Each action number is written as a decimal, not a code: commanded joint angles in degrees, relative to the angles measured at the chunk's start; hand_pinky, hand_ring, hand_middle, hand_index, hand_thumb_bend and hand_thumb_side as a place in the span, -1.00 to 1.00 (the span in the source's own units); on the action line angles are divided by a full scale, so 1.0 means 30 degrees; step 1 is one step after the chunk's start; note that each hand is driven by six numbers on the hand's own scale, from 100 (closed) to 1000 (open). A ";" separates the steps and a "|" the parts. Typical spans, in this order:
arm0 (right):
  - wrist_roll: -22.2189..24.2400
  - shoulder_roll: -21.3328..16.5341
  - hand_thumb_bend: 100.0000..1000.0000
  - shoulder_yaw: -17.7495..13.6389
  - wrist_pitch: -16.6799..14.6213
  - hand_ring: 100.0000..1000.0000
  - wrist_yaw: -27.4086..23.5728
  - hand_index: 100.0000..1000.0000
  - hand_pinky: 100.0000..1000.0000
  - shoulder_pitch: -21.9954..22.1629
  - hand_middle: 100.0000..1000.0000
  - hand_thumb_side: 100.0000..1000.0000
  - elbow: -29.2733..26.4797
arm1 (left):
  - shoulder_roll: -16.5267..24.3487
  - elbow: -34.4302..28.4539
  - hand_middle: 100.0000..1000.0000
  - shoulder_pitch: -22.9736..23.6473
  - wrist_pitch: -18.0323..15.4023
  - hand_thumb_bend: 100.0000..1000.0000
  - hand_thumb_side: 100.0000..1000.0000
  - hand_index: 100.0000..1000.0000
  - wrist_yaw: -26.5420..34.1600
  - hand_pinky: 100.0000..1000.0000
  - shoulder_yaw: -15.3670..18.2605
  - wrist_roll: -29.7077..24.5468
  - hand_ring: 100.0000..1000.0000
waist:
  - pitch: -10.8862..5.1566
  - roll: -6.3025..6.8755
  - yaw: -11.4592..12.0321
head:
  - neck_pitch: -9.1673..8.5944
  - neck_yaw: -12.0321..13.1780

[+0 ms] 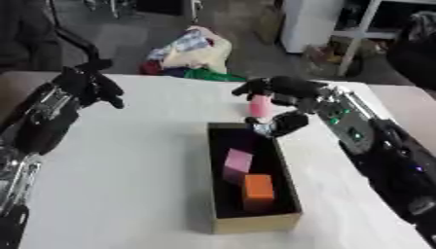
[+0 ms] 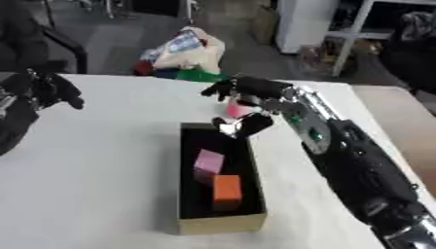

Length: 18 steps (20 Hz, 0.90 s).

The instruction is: Pick up objects on the table and place them in the box.

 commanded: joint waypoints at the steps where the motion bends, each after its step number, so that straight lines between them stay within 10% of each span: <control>1: -0.0429 -0.0268 -1.00 -0.1168 0.0813 0.52 0.0781 0.96 0.59 -0.0998 0.68 0.13 0.1612 | 0.0400 -0.0268 0.13 -0.0209 -0.0075 -0.87 0.89 0.84 -0.0095 0.40 0.0158 -0.0019 0.10 | -0.0297 0.0111 -0.0043 | -0.0020 -0.0004; 18: -0.5141 0.3616 -1.00 -0.6776 0.6793 0.51 0.9416 0.94 0.59 -0.3680 0.65 0.22 0.9830 | 0.0219 -0.0299 0.13 -0.0693 -0.0254 -0.88 0.90 0.84 -0.0037 0.40 -0.0141 -0.0350 0.10 | 0.0080 0.0138 0.1169 | -0.0473 -0.0644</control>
